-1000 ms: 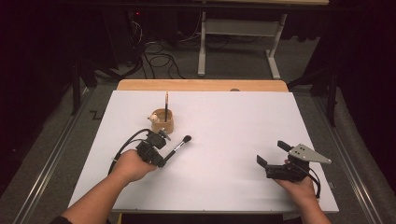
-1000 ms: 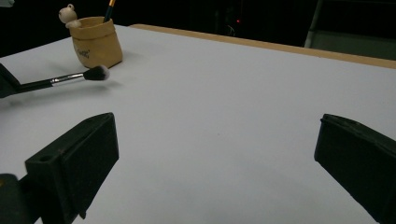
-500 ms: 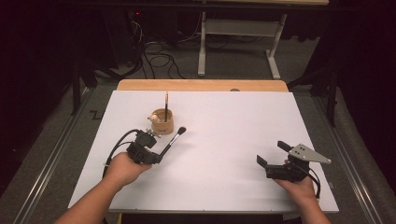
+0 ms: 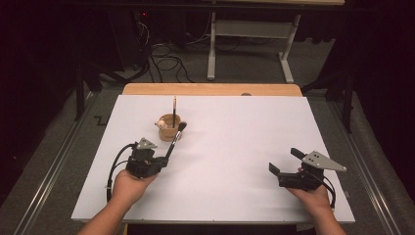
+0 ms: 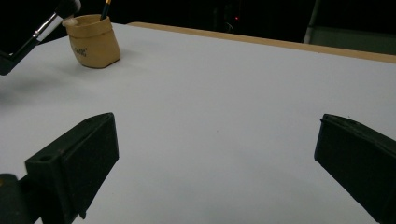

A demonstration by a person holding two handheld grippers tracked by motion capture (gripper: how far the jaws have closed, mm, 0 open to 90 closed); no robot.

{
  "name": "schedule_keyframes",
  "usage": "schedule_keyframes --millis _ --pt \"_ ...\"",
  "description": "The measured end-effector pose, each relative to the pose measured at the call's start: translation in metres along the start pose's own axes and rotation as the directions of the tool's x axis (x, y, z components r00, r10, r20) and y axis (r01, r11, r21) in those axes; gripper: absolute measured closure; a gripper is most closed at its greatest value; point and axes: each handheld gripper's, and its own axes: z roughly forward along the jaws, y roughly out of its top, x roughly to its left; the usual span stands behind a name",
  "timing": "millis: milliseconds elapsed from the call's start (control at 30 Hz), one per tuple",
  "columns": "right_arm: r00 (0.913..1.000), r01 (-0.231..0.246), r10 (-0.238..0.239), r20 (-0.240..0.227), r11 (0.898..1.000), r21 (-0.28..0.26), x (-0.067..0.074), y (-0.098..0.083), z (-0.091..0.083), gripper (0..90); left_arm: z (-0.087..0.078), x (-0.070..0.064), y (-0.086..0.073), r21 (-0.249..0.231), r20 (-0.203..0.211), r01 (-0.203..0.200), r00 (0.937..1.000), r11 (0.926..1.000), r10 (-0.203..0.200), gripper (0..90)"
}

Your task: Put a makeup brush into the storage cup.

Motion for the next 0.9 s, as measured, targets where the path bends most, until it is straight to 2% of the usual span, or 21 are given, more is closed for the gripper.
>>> schedule_keyframes --millis 100,167,400,567,667,767,833,900 --pt "1.0 -0.006 0.006 0.002 1.0 0.004 0.0 0.0 0.0 0.6 0.0 0.002 -0.005 -0.045 -0.008 0.019 0.9998 0.9988 -0.02 79.2" --pt "1.0 -0.005 0.005 0.003 1.0 0.006 0.0 0.0 0.001 0.6 -0.001 0.002 -0.008 -0.075 -0.027 0.016 0.9995 0.9971 -0.018 79.3" --pt "1.0 -0.005 0.004 0.007 1.0 0.009 0.0 -0.001 0.002 0.6 -0.001 0.003 -0.017 -0.159 -0.042 0.048 0.9976 0.9861 -0.056 79.2" --pt "1.0 -0.003 0.003 0.008 1.0 0.015 0.001 -0.002 0.003 0.6 -0.001 0.001 -0.019 -0.175 -0.049 0.024 0.9982 0.9843 -0.033 79.2" --pt "0.9999 -0.001 0.001 0.01 1.0 0.017 0.0 -0.002 0.003 0.6 -0.001 0.001 -0.021 -0.193 -0.043 0.022 0.9986 0.9809 -0.031 79.2" --pt "1.0 -0.001 0.001 0.009 1.0 0.019 0.001 -0.002 0.003 0.6 0.0 0.001 -0.023 -0.195 -0.03 0.021 0.9992 0.9806 -0.027 79.2" --pt "1.0 -0.005 0.004 0.008 1.0 0.017 0.001 -0.002 0.003 0.6 0.0 0.001 -0.025 -0.209 -0.02 0.02 0.9995 0.9777 -0.024 79.2" --pt "1.0 0.002 -0.002 0.008 1.0 0.015 0.002 -0.001 0.003 0.6 -0.002 0.001 -0.026 -0.24 -0.015 0.014 0.9997 0.9706 -0.018 79.2"
